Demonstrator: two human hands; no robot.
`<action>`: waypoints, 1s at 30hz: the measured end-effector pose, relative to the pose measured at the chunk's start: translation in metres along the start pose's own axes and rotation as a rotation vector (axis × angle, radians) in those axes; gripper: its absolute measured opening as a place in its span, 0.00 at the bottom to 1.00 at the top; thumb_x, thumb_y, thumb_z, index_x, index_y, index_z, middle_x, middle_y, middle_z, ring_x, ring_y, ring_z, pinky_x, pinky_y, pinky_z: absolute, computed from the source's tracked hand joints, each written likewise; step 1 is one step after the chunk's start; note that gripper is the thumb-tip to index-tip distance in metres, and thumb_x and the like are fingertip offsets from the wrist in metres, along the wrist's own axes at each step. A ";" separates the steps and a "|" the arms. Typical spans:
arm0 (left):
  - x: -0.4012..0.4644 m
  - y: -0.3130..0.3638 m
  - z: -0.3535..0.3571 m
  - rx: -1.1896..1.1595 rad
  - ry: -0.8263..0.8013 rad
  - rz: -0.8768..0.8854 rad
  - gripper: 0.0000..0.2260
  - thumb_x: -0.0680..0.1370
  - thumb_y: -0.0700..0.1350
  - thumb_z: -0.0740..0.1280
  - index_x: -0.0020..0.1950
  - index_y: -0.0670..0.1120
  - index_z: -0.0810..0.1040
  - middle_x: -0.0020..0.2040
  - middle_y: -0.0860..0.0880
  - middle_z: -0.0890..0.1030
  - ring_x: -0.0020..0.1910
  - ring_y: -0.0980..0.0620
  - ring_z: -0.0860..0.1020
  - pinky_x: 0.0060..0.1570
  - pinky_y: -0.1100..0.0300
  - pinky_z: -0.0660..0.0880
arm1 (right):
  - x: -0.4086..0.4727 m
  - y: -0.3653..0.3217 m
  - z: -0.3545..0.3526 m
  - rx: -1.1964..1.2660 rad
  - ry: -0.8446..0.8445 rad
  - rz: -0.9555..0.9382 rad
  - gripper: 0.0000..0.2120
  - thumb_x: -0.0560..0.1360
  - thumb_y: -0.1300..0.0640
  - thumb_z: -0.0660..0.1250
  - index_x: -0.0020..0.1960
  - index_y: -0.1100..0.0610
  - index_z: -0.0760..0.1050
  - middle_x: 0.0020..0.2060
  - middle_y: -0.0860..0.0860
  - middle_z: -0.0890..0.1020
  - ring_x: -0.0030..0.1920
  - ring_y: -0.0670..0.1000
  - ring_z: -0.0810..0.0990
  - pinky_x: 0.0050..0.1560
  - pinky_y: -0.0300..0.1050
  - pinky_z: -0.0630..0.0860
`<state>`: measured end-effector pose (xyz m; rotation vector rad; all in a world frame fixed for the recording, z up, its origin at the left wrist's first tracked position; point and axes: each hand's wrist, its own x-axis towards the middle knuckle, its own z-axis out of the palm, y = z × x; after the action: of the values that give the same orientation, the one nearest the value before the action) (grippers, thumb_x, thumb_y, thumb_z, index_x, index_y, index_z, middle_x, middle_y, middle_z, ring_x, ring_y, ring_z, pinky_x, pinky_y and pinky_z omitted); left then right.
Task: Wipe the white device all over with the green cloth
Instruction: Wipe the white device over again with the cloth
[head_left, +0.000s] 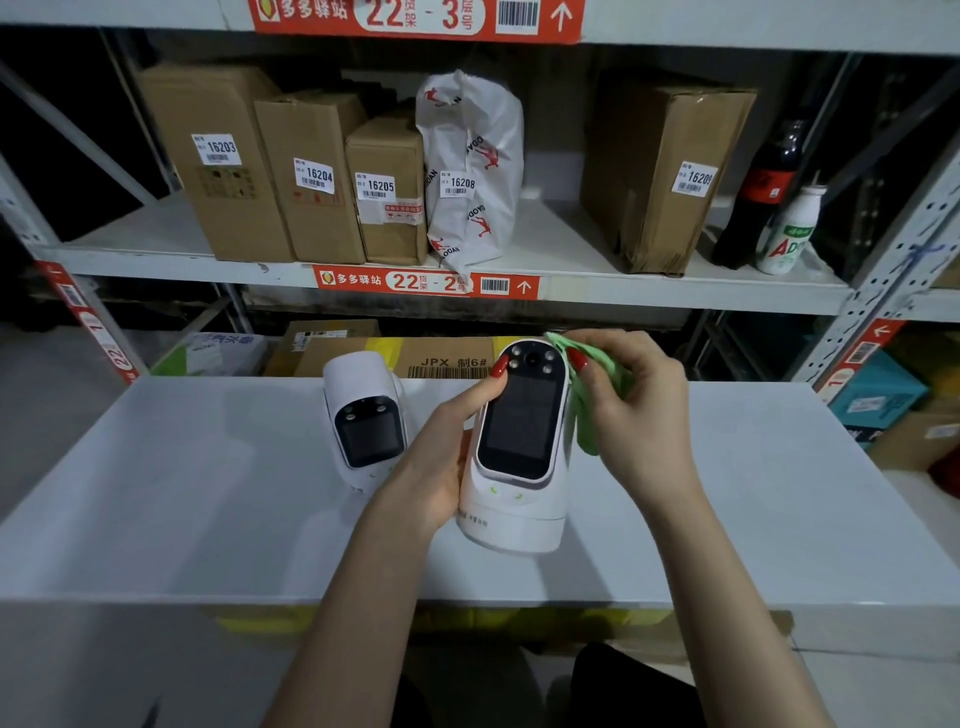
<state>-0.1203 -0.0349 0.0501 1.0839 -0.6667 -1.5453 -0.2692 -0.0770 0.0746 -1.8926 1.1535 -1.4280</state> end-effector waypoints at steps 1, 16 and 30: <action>0.000 0.000 0.000 0.007 0.002 0.000 0.13 0.78 0.55 0.66 0.49 0.47 0.84 0.43 0.46 0.86 0.39 0.49 0.85 0.43 0.56 0.78 | 0.000 0.002 0.000 -0.055 -0.010 -0.011 0.17 0.74 0.70 0.63 0.53 0.53 0.82 0.47 0.48 0.79 0.48 0.41 0.77 0.50 0.25 0.68; -0.002 0.002 -0.001 0.013 -0.035 -0.049 0.15 0.75 0.56 0.66 0.47 0.47 0.86 0.46 0.44 0.85 0.42 0.47 0.84 0.46 0.54 0.78 | 0.001 0.001 0.000 -0.093 -0.100 0.028 0.15 0.78 0.69 0.60 0.56 0.56 0.79 0.49 0.49 0.75 0.50 0.41 0.74 0.50 0.20 0.65; -0.004 0.005 -0.002 -0.160 0.053 -0.004 0.18 0.78 0.57 0.64 0.52 0.44 0.84 0.48 0.42 0.86 0.43 0.44 0.84 0.53 0.50 0.77 | 0.000 0.004 0.003 0.087 -0.029 0.140 0.14 0.73 0.70 0.64 0.50 0.56 0.82 0.48 0.50 0.84 0.49 0.44 0.81 0.52 0.38 0.77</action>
<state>-0.1166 -0.0323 0.0544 1.0024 -0.4962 -1.5407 -0.2683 -0.0799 0.0705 -1.7322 1.1674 -1.3482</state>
